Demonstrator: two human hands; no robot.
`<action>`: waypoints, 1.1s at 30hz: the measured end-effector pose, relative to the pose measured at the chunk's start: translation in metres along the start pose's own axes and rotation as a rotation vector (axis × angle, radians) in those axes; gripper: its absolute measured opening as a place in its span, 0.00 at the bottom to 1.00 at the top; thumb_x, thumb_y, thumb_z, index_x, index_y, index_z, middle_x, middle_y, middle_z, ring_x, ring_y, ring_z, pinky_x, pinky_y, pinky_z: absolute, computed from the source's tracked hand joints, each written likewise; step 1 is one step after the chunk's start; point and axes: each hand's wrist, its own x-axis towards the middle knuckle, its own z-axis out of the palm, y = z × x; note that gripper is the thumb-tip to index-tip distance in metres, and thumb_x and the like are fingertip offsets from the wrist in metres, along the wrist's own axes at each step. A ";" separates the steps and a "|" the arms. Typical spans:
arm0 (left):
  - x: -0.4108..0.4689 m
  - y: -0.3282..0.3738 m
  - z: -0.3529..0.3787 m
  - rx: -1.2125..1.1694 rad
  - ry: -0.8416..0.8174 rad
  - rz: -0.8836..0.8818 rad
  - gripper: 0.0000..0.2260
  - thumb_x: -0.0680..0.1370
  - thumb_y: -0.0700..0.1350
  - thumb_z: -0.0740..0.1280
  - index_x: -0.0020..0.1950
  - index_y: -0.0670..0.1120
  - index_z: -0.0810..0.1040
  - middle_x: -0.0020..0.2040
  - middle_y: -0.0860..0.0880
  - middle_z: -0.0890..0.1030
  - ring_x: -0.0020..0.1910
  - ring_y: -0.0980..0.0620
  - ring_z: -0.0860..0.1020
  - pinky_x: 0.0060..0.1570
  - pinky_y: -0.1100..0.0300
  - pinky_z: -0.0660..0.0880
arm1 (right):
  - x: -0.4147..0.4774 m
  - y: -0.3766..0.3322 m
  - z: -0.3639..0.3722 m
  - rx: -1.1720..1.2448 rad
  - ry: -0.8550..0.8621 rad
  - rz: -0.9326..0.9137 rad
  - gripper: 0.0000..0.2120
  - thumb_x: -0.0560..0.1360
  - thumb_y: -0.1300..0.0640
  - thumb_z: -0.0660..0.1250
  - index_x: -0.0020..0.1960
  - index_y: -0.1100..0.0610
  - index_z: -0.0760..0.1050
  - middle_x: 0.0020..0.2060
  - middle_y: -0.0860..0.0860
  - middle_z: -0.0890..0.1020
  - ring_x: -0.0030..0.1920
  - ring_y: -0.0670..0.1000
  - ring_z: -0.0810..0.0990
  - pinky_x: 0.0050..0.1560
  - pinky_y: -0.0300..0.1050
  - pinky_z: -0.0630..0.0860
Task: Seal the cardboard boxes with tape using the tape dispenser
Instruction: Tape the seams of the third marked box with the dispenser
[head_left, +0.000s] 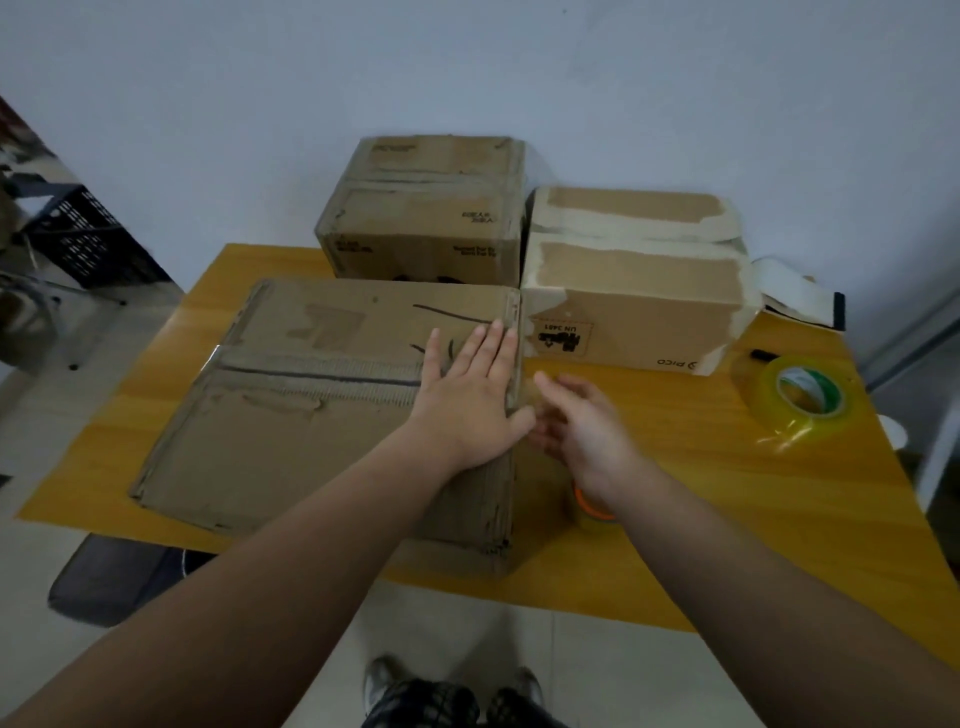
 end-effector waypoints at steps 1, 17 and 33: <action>0.000 -0.001 -0.001 -0.010 -0.013 0.005 0.37 0.75 0.66 0.44 0.77 0.48 0.38 0.77 0.50 0.40 0.75 0.53 0.40 0.67 0.42 0.29 | -0.002 -0.003 0.003 -0.044 0.063 -0.104 0.24 0.72 0.56 0.72 0.65 0.51 0.67 0.36 0.51 0.81 0.31 0.45 0.81 0.32 0.40 0.76; -0.037 -0.029 -0.013 0.054 0.088 -0.047 0.48 0.66 0.75 0.34 0.77 0.45 0.44 0.78 0.45 0.45 0.76 0.49 0.44 0.71 0.49 0.37 | -0.011 0.017 0.021 -0.472 0.347 -0.274 0.30 0.77 0.52 0.65 0.75 0.53 0.56 0.71 0.53 0.66 0.69 0.54 0.67 0.67 0.51 0.67; -0.087 -0.174 -0.001 -0.146 -0.102 -0.118 0.28 0.80 0.60 0.42 0.77 0.49 0.43 0.78 0.50 0.44 0.75 0.55 0.44 0.71 0.58 0.41 | -0.024 0.004 0.099 -1.189 0.404 -0.224 0.31 0.82 0.47 0.48 0.77 0.55 0.35 0.77 0.56 0.47 0.71 0.60 0.63 0.62 0.53 0.69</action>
